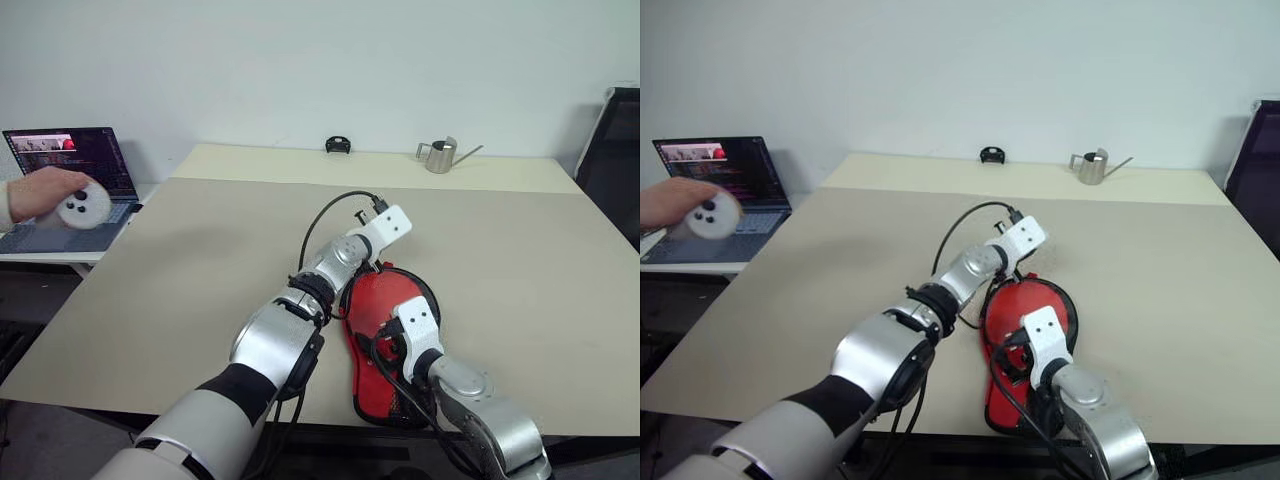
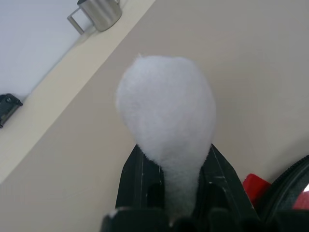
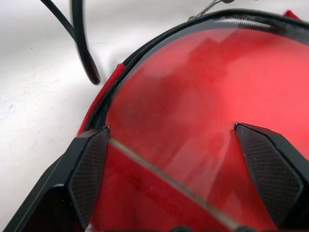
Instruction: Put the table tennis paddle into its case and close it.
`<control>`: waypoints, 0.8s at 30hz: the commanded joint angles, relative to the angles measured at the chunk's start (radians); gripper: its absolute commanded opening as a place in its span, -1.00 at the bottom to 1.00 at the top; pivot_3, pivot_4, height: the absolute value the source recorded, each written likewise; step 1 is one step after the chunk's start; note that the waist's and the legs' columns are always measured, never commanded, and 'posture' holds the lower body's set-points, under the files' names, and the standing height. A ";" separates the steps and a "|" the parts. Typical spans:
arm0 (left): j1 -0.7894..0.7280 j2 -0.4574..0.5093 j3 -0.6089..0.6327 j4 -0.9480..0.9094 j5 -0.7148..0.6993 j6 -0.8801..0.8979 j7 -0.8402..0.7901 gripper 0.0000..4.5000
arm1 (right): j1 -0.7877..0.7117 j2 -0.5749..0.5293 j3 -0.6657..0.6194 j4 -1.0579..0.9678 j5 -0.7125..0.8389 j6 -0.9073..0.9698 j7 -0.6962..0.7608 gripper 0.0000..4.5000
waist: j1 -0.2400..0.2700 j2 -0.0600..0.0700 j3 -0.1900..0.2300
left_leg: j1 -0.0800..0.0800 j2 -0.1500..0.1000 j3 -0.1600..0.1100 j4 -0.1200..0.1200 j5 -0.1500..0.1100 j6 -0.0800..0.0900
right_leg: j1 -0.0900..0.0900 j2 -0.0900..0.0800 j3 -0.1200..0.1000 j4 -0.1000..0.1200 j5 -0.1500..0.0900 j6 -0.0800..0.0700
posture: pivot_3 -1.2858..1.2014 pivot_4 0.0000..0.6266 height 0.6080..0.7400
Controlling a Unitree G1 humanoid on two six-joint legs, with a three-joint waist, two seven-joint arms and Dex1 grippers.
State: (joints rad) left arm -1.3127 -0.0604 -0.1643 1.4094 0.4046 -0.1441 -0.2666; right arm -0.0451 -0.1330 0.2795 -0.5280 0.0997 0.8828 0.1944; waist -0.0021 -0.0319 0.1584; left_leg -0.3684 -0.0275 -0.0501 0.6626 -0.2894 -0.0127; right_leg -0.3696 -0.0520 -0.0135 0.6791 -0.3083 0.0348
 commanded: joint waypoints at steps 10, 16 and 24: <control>-0.117 -0.023 -0.013 -0.023 0.066 -0.036 0.187 -0.86 | 0.146 0.063 0.069 0.029 0.010 0.151 -0.091 1.00 | 0.001 0.000 0.000 | 0.000 0.000 0.000 0.000 0.000 0.000 | 0.000 0.000 0.000 0.000 -0.001 0.001 | 0.03 -0.52 1.00; -0.135 -0.035 -0.032 -0.019 0.105 -0.023 0.242 -0.86 | 0.168 0.080 0.090 0.017 0.010 0.151 -0.119 1.00 | 0.000 0.000 0.000 | -0.002 0.000 0.000 0.000 0.000 -0.001 | -0.002 0.000 0.000 0.000 0.000 0.001 | 0.03 -0.52 1.00; -0.074 -0.112 -0.009 -0.016 0.078 0.005 0.092 -0.86 | 0.167 0.102 0.080 0.033 0.015 0.139 -0.131 1.00 | 0.000 0.000 0.000 | -0.003 0.000 0.000 0.000 0.000 -0.001 | -0.003 0.000 -0.001 -0.001 0.000 0.000 | 0.03 -0.52 1.00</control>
State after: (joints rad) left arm -1.3660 -0.1433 -0.1866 1.4402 0.5060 -0.1329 -0.1383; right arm 0.0545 -0.0277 0.3273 -0.6168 0.0914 0.9079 0.0543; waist -0.0024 -0.0324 0.1586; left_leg -0.3713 -0.0275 -0.0502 0.6621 -0.2892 -0.0135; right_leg -0.3726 -0.0520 -0.0141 0.6784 -0.3086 0.0353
